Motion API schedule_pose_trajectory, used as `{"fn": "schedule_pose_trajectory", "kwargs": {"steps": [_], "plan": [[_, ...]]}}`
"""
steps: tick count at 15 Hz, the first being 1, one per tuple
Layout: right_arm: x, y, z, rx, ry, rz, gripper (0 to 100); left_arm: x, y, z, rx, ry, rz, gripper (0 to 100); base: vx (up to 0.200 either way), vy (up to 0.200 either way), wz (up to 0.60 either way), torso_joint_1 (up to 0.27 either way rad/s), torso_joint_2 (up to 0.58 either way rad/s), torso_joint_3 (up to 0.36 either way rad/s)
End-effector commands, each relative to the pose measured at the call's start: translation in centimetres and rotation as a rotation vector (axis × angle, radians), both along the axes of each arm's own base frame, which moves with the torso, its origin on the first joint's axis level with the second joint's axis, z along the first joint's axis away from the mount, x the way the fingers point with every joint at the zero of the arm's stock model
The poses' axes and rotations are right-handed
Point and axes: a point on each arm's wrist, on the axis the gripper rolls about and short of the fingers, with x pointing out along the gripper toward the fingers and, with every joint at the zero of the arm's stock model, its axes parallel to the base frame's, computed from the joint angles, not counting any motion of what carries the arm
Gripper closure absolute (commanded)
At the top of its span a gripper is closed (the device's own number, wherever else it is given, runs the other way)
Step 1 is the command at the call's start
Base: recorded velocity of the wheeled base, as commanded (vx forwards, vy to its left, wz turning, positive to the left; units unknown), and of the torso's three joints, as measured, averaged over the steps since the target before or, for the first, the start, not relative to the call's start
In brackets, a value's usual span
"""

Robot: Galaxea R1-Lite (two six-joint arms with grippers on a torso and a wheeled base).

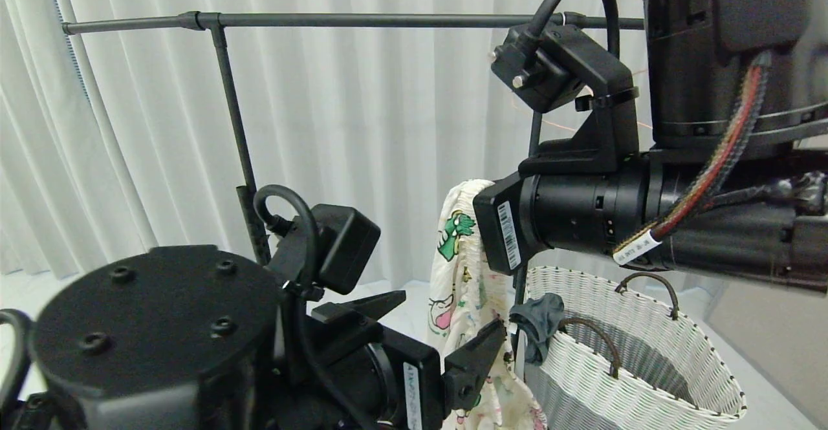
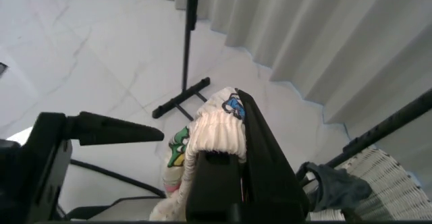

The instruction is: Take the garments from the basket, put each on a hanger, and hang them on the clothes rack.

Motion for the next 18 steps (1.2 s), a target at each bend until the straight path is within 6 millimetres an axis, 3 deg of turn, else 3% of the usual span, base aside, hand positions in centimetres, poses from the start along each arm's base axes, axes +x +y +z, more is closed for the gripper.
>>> {"fn": "schedule_pose_trajectory", "kwargs": {"steps": [1, 12, 17, 18], "plan": [[-0.2, -0.1, 0.2, 0.001, -0.009, -0.017, 100, 1.0, -1.5, -1.3, 0.046, 0.018, 0.039, 0, 0.0, 0.0, 0.0, 0.0, 0.0, 0.0], [-0.6, -1.8, 1.2, 0.01, -0.018, -0.039, 100, -0.5, 1.2, -7.7, 0.283, 0.125, 0.071, 0, 0.0, 0.0, 0.0, 0.0, 0.0, 0.0], [-0.1, -4.2, 1.2, -0.01, -0.007, -0.099, 100, -1.1, 1.7, -8.5, 0.33, 0.11, 0.113, 0, 0.0, 0.0, 0.0, 0.0, 0.0, 0.0], [0.0, -4.9, 1.1, -0.02, -0.001, -0.116, 100, -1.5, 1.5, -8.5, 0.339, 0.093, 0.122, 100, 0.0, 0.0, 0.0, 0.0, 0.0, 0.0]]}}
